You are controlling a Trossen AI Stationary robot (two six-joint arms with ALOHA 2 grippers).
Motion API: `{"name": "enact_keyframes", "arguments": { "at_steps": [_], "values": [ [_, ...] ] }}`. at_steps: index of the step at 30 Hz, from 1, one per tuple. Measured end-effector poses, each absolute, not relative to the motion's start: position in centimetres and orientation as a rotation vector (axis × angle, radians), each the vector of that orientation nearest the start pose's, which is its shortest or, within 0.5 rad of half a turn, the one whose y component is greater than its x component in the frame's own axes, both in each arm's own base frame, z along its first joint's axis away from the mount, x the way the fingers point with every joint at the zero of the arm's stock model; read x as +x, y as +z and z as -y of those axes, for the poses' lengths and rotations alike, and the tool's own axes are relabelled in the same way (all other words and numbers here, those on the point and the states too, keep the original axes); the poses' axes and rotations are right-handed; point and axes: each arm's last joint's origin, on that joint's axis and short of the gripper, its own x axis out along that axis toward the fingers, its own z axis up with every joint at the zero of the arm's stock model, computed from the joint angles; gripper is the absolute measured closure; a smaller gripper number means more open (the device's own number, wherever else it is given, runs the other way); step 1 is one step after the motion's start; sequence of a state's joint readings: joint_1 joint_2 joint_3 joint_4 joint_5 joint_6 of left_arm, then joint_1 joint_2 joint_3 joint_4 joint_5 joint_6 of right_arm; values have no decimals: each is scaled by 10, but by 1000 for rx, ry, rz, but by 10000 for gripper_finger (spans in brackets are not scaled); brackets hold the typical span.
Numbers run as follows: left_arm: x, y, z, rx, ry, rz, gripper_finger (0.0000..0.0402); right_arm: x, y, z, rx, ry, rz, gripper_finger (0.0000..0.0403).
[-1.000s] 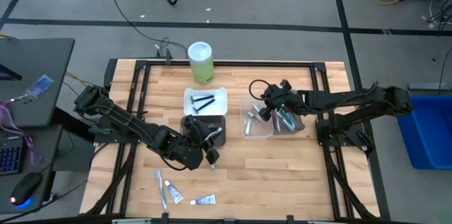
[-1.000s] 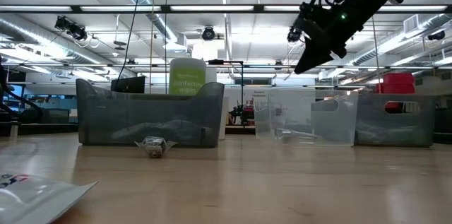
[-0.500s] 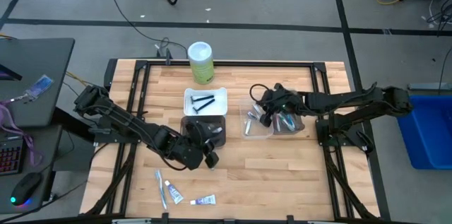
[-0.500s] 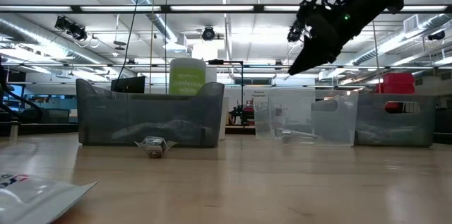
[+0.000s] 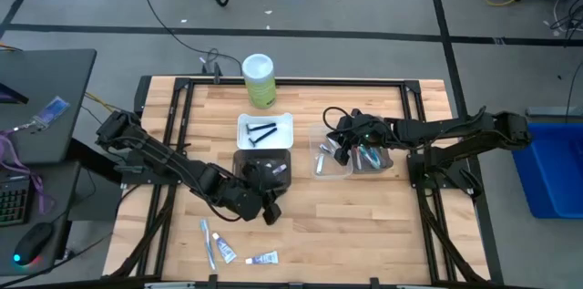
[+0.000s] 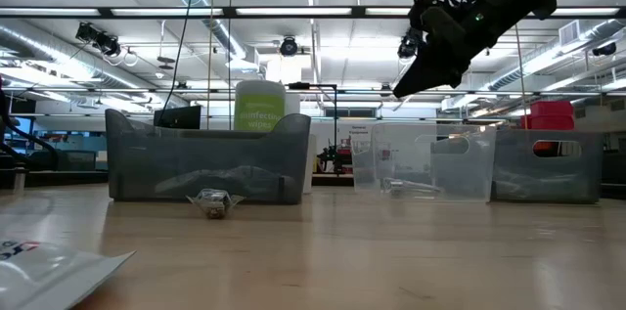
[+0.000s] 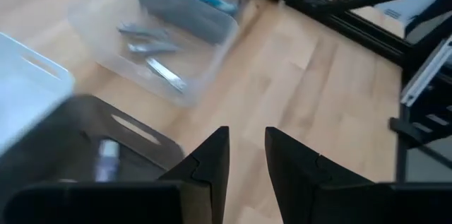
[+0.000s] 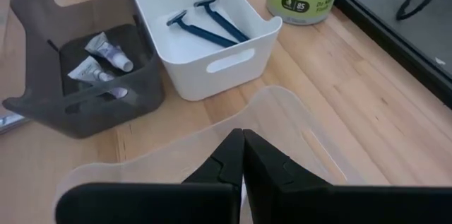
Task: Pick & Place Travel size toiletries
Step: Put the silver nail cutter into the transparent bin
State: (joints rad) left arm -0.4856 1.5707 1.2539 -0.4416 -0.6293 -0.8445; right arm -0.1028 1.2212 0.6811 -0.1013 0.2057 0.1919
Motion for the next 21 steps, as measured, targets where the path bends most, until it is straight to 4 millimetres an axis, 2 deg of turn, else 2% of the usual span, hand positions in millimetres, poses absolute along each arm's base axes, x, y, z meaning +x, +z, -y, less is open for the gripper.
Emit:
{"name": "enact_keyframes", "arguments": {
  "at_steps": [8, 12, 17, 21],
  "values": [
    [329, 243, 166, -536, 264, -678, 301, 246, 220, 31, 153, -359, -611, 389],
    [335, 230, 174, -547, 228, -711, 301, 246, 220, 31, 153, -359, -610, 389],
    [336, 233, 175, -556, 211, -693, 301, 246, 220, 31, 153, -359, -610, 389],
    [341, 253, 183, -516, 129, -654, 301, 246, 220, 31, 153, -359, -610, 389]
  ]
}}
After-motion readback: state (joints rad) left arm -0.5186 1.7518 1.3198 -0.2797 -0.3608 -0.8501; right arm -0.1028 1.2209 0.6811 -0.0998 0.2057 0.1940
